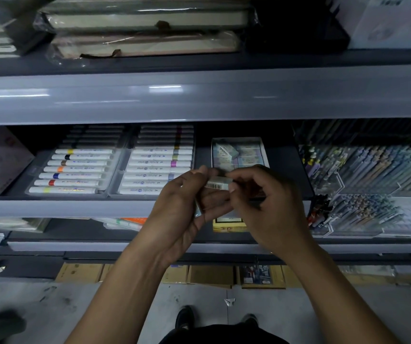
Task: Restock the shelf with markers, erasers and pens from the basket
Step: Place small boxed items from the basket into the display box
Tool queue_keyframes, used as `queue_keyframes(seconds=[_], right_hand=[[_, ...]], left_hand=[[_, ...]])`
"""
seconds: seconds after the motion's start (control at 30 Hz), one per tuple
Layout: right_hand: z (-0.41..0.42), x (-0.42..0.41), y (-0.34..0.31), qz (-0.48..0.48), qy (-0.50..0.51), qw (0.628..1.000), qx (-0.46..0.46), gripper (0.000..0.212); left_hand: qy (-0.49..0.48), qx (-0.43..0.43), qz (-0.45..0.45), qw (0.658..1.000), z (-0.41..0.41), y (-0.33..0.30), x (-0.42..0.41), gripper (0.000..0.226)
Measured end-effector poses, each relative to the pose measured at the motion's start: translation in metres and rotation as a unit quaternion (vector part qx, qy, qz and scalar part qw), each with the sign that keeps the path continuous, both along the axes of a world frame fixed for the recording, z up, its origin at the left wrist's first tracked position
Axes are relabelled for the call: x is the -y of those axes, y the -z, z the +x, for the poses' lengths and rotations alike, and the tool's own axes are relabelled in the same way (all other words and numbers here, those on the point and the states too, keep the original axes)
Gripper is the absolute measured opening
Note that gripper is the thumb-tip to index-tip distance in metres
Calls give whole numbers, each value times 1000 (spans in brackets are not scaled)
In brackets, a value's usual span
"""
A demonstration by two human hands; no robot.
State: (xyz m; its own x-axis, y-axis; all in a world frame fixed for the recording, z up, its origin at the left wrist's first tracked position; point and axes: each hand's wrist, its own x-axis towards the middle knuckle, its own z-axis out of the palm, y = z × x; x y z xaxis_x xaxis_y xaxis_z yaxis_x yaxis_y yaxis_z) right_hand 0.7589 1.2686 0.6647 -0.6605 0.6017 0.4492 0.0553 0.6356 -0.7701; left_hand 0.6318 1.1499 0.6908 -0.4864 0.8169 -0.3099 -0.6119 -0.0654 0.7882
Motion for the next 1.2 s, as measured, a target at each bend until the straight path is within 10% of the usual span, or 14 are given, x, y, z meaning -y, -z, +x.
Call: queue_keyframes(seconds=[0.7, 0.87, 1.2], right_hand=[[2, -14, -9, -116, 7, 989, -90, 34], [3, -34, -10, 61, 78, 995, 27, 32], [-23, -47, -7, 167, 178, 952, 186, 21]], left_hand=[[-1, -346, -53, 937, 4, 24, -16, 16], [-49, -461, -113, 879, 0, 32, -17, 10], [-56, -453, -132, 880, -4, 43, -16, 13]])
